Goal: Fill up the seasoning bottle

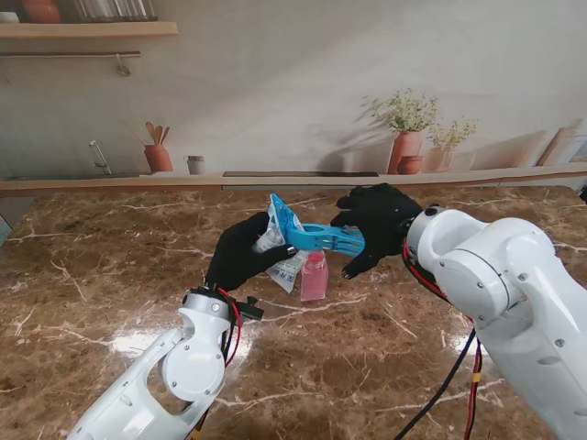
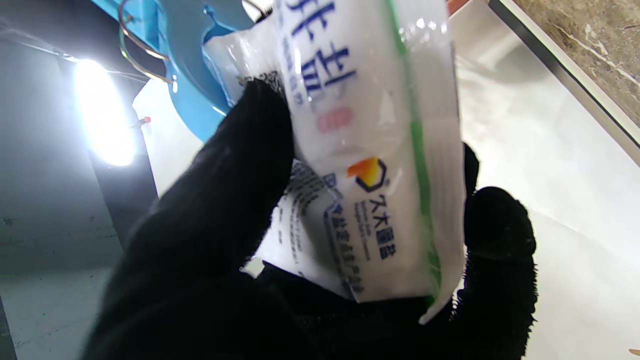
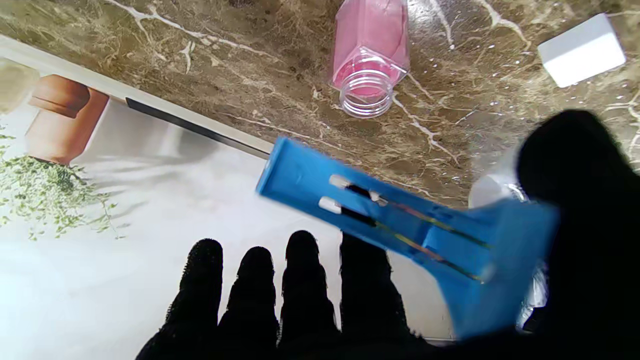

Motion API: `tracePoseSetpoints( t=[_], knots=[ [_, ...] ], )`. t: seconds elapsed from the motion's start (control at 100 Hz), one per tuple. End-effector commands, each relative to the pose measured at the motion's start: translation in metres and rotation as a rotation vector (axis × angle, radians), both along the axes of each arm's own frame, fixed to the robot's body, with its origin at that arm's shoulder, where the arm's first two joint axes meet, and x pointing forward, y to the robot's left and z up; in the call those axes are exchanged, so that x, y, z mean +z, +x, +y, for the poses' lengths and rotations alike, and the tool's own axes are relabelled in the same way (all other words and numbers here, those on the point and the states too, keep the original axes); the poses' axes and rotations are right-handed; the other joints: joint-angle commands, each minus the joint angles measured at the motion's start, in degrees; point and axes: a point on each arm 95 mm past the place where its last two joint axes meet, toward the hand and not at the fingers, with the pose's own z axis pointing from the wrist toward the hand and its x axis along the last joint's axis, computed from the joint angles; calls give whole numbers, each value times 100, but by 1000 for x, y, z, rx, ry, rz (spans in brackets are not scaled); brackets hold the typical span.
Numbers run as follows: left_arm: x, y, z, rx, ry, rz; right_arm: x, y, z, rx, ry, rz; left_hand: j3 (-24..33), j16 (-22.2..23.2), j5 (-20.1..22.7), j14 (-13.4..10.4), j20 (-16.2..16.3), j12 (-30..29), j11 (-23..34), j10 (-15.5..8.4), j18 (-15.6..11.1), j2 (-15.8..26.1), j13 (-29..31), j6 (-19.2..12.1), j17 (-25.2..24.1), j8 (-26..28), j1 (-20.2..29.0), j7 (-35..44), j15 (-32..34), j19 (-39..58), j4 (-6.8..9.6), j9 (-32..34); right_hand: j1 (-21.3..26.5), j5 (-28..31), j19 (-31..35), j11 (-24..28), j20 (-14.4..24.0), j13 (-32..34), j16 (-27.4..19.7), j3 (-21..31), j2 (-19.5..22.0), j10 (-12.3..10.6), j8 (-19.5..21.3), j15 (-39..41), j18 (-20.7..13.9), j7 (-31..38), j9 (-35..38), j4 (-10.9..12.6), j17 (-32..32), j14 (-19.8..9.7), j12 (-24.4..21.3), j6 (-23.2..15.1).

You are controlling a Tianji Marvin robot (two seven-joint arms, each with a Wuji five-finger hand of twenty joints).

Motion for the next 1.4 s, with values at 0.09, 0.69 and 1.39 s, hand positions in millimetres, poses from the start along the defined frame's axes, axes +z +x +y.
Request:
tracePoseSetpoints(
  t=[0.09,0.69,1.39],
  knots=[
    [4,-1,-5,1,-31,-20,-13,8,-2,2,20,-13,2611,47,749,-349,198,139,486,-559,-287,1349,239,-1198,-113,324,1186,1136,10,-38,919,477,616,1086,263,281,142,645,46,-289,-152,-216,1162,237,130,1299,978,132,356,-109,183,-944],
    [-5,-5,-6,-17,-148,64,-11,10,-4,-18,162,-204,2243,-103,221,-383,-50,484,-54,-487,-242,954,-356,-1133,-528,-270,1205,797,-749,-653,461,-95,1566,2490,3811,3458,-129,5756,1622,2203,-1649,-1267,2793,2791,780,3794,4969,-1363,3699,-212,3693,-1690],
    [-16,-12,-12,-177,-338,236,4,-5,-7,-9,221,-342,1877,202,-518,-414,-778,1355,-1401,-230,-453,90,-802,220,-748,-4107,724,-2640,-1897,-1266,583,-900,1625,2829,4220,3727,-111,5731,1977,2192,-1614,-1296,2799,3464,845,3822,5160,-1374,3666,-262,3984,-1790]
  ],
)
